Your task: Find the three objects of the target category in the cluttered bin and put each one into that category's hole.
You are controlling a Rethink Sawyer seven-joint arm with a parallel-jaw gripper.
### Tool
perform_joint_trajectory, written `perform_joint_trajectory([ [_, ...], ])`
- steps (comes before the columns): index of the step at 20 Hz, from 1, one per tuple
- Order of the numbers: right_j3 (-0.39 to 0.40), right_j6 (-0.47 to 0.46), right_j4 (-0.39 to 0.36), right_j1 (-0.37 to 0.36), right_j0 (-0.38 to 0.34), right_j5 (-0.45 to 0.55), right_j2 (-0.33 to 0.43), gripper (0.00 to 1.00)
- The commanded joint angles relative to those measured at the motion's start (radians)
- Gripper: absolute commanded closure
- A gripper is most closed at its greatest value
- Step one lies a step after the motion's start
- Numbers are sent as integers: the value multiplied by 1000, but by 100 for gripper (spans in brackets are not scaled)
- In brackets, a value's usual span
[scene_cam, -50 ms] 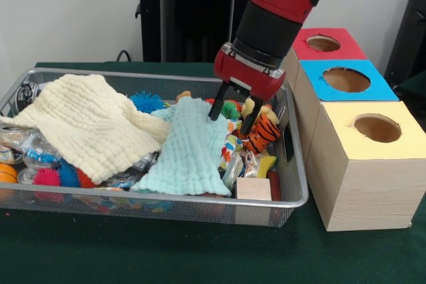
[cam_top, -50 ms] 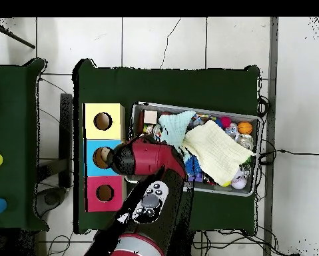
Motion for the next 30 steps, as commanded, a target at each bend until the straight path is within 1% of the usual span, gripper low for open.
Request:
perform_joint_trajectory([
  [1,12,8,-4,-67,-10,201,117,0],
  [4,-5,-9,-5,-64,-32,211,144,0],
  [7,6,-5,-7,-36,-59,162,180,0],
  [11,27,27,-7,0,-71,85,210,0],
  [15,34,49,-12,22,-73,32,230,0],
  [22,20,61,-25,68,-89,-30,243,0],
  [26,30,65,-31,78,-94,-59,247,0],
  [30,2,68,-40,99,-75,-61,196,0],
])
